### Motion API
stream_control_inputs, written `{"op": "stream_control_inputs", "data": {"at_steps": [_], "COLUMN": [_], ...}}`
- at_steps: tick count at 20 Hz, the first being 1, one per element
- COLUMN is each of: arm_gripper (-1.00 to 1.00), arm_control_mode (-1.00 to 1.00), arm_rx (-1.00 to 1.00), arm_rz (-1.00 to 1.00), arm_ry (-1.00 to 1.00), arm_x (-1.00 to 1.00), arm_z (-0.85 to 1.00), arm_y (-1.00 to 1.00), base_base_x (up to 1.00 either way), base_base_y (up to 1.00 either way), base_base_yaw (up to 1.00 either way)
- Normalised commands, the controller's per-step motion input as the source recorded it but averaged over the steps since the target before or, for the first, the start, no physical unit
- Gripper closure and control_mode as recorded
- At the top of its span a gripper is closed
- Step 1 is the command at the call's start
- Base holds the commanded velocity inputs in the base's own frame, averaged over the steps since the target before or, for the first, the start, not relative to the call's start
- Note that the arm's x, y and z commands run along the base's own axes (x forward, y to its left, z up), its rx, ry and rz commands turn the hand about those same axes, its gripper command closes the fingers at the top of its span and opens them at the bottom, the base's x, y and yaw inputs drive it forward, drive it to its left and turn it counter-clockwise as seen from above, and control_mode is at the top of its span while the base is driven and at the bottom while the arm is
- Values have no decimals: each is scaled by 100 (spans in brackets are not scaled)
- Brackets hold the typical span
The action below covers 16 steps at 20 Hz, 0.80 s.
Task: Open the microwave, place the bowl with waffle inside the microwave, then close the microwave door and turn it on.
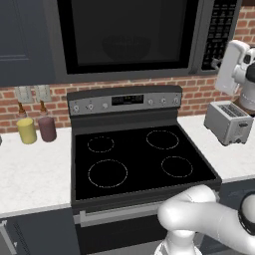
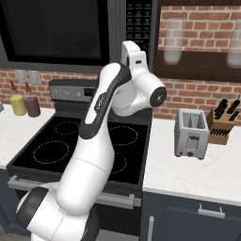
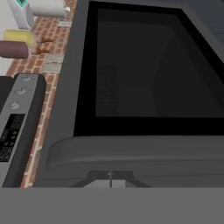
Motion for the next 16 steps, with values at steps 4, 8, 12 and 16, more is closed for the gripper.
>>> {"op": "stream_control_inputs", "data": {"at_steps": [4,8,12,16], "arm_gripper": [100,100,100,100], "arm_control_mode": [-100,-100,-100,-100], "arm_rx": [0,0,0,0], "arm_rz": [0,0,0,0], "arm_ry": [-3,-5,-9,-10], "arm_x": [29,27,5,1], "arm_z": [-1,-1,-8,-16], "arm_y": [-4,-4,-8,-8], "base_base_x": [0,0,0,0], "base_base_y": [0,0,0,0], "base_base_yaw": [0,0,0,0]}}
